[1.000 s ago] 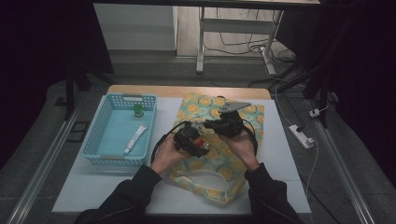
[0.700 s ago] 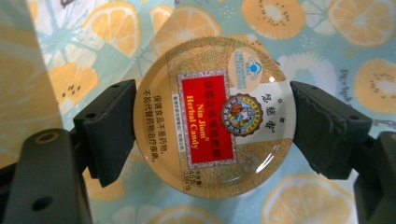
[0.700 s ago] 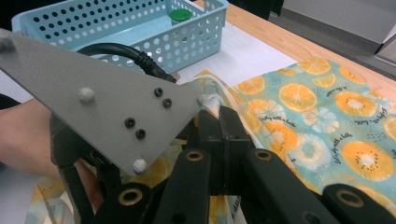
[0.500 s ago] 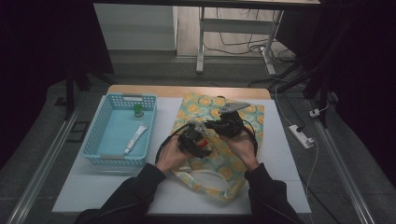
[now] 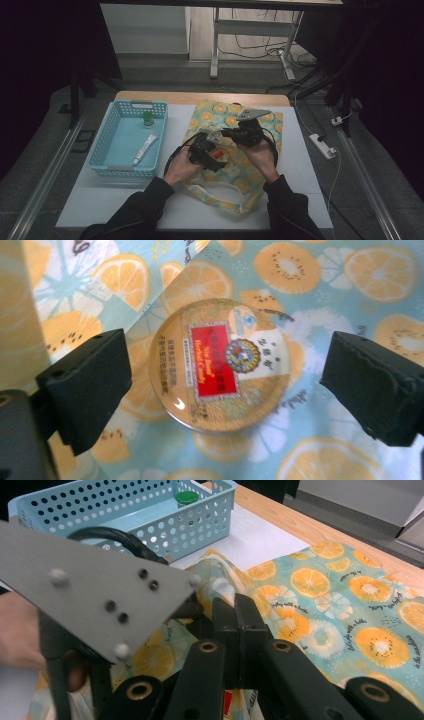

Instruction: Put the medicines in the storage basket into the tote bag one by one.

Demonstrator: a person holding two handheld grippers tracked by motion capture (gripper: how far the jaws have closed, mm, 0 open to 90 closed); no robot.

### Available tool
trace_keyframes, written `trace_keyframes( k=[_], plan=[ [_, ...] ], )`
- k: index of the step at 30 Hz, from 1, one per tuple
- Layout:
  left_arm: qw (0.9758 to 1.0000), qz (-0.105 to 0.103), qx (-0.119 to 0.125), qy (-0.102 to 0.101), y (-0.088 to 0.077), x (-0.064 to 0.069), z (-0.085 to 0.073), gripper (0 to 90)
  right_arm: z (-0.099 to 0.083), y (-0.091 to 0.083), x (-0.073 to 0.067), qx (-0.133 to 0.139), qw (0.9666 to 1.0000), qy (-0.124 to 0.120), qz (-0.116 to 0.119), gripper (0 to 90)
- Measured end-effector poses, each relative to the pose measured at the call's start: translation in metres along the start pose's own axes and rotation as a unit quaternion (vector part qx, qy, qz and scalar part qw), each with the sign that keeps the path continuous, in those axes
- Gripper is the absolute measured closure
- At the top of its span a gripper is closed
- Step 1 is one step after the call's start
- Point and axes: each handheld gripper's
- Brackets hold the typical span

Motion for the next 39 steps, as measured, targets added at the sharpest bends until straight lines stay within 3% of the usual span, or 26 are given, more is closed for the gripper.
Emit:
trace_keyframes(
  k=[10,15,21,26,39],
  plan=[
    [0.9998,-0.017,-0.001,-0.01,-0.021,0.004,-0.002,2.2,0.002,-0.005,-0.001,0.006,1.0,-0.003,0.003,90.0],
    [0.9986,-0.035,0.016,-0.037,-0.037,0.003,-0.004,1.6,0.002,-0.006,-0.001,0.006,0.9999,-0.004,0.008,90.0],
    [0.9975,-0.038,0.034,-0.049,-0.054,0.001,-0.011,0.0,0.002,-0.005,-0.002,0.003,0.9999,-0.007,0.01,90.0],
    [0.9951,-0.054,0.049,-0.066,-0.066,-0.007,-0.019,0.0,0.002,-0.004,-0.002,0.0,0.9999,-0.007,0.011,90.0],
    [0.9941,-0.026,0.059,-0.087,-0.096,-0.028,-0.034,0.0,0.002,-0.005,-0.002,0.0,0.9999,-0.007,0.013,90.0]
  ],
)
Point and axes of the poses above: each handheld gripper's, and its own axes: y roughly forward along the jaws, z roughly out of its top, x roughly to its right, and after that the axes turned 8 degrees about z, right-handed
